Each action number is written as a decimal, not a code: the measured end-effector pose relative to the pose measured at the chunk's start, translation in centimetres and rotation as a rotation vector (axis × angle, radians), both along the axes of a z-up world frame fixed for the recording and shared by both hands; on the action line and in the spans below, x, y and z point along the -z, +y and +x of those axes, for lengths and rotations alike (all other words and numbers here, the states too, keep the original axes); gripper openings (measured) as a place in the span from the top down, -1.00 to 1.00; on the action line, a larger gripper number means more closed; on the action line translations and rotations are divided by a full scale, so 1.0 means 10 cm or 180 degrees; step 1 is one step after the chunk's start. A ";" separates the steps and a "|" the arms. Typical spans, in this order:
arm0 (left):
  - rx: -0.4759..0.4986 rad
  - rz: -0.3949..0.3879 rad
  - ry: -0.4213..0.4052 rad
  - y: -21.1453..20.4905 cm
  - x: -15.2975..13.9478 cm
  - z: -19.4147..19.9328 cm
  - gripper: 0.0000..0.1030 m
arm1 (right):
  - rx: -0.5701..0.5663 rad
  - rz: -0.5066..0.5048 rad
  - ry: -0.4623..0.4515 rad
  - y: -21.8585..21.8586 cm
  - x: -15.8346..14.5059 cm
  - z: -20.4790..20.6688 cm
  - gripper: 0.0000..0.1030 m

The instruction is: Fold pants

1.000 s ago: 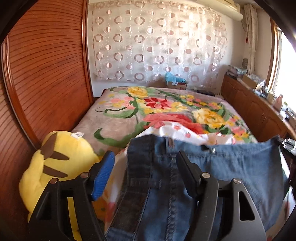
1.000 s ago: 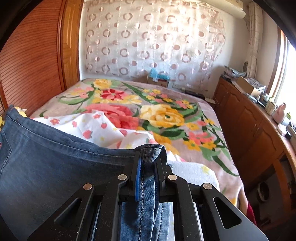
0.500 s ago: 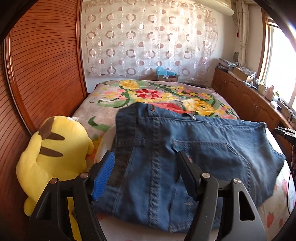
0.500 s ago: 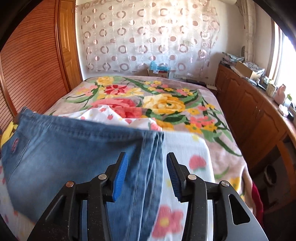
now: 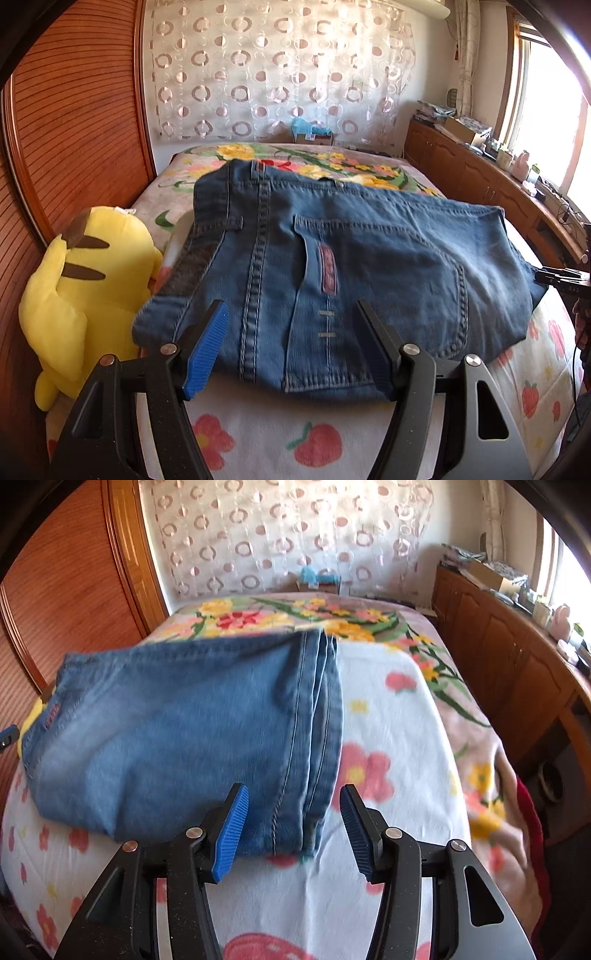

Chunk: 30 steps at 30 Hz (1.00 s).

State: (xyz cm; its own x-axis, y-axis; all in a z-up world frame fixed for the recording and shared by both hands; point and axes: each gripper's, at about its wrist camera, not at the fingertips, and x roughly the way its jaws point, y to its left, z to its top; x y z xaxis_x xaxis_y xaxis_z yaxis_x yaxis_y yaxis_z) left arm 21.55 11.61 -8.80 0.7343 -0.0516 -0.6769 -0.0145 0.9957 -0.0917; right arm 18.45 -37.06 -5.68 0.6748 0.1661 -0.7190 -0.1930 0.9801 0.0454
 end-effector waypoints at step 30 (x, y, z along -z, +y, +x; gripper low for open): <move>-0.0670 -0.0023 0.0134 0.69 0.13 -0.02 -0.35 | -0.0128 -0.0116 -0.0166 0.14 0.21 -0.15 0.14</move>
State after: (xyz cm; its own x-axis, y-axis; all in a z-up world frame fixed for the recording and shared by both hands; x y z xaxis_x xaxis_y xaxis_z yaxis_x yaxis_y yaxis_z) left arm 21.37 18.54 -10.13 0.7004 0.0950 -0.7074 -0.2262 0.9696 -0.0937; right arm 16.99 -35.61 -7.78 0.7048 0.1683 -0.6891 -0.2335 0.9724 -0.0014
